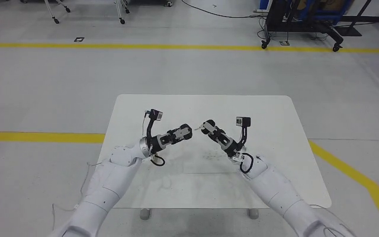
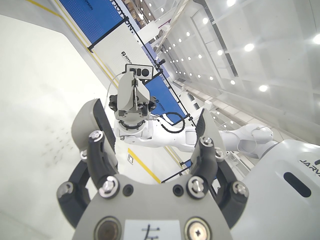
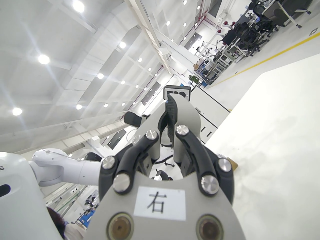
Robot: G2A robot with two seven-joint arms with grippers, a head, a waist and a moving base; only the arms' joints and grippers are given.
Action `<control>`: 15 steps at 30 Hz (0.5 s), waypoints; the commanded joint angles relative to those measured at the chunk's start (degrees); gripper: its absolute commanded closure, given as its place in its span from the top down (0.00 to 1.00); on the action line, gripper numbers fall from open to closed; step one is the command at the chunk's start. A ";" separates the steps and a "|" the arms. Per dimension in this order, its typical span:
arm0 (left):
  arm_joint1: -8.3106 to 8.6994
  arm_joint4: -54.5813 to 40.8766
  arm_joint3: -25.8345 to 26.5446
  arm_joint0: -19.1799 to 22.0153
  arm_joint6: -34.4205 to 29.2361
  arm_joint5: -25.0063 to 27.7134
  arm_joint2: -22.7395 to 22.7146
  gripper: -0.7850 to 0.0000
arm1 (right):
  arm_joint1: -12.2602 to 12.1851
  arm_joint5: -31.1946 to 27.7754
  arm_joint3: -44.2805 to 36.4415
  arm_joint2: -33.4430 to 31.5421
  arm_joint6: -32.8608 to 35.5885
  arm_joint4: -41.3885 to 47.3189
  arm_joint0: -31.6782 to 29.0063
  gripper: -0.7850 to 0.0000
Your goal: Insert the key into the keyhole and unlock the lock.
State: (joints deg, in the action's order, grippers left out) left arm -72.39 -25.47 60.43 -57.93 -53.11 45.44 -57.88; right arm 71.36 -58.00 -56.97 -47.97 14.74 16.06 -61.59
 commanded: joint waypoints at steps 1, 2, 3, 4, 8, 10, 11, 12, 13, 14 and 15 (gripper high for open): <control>-0.07 0.82 -0.18 0.13 0.57 0.14 0.19 0.73 | 0.49 0.00 1.34 0.12 1.18 -0.14 0.49 0.00; -0.09 1.46 -0.24 0.22 0.87 0.28 0.28 0.69 | 0.79 0.00 1.83 0.14 1.44 -0.16 0.75 0.00; -0.11 2.25 -0.29 0.27 1.18 0.38 0.41 0.61 | 1.09 0.00 2.22 0.13 1.60 -0.19 0.95 0.00; -0.13 3.17 -0.32 0.33 1.55 0.41 0.55 0.58 | 1.37 0.00 2.58 0.09 1.71 -0.38 1.14 0.00; -0.32 5.81 -0.24 0.32 3.45 0.02 1.25 0.49 | 2.35 0.00 3.86 -0.17 1.83 -2.29 1.82 0.00; -0.40 6.82 -0.27 0.40 4.24 -0.19 1.51 0.47 | 2.71 0.00 4.27 -0.50 1.76 -3.10 2.00 0.00; -0.43 7.36 -0.29 0.46 4.66 -0.23 1.58 0.46 | 2.86 0.00 4.28 -0.70 1.84 -3.51 2.03 0.00; -0.47 7.62 -0.28 0.44 5.06 -0.33 1.67 0.44 | 2.97 0.00 4.35 -0.94 1.95 -3.95 2.02 0.00; -0.50 7.74 -0.27 0.43 5.40 -0.46 1.73 0.41 | 3.07 0.00 4.33 -1.18 2.07 -4.32 1.95 0.00; -0.52 7.96 -0.35 0.46 5.75 -0.68 1.75 0.37 | 3.16 0.00 4.21 -1.39 2.31 -4.62 1.83 0.00; -0.54 8.12 -0.38 0.49 6.02 -0.93 1.79 0.33 | 3.24 0.00 4.14 -1.65 2.51 -4.86 1.71 0.00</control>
State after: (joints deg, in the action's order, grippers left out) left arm -72.91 -17.49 60.08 -57.47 -47.36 44.75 -56.11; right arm 74.54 -58.00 -52.75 -49.41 17.05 11.40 -59.77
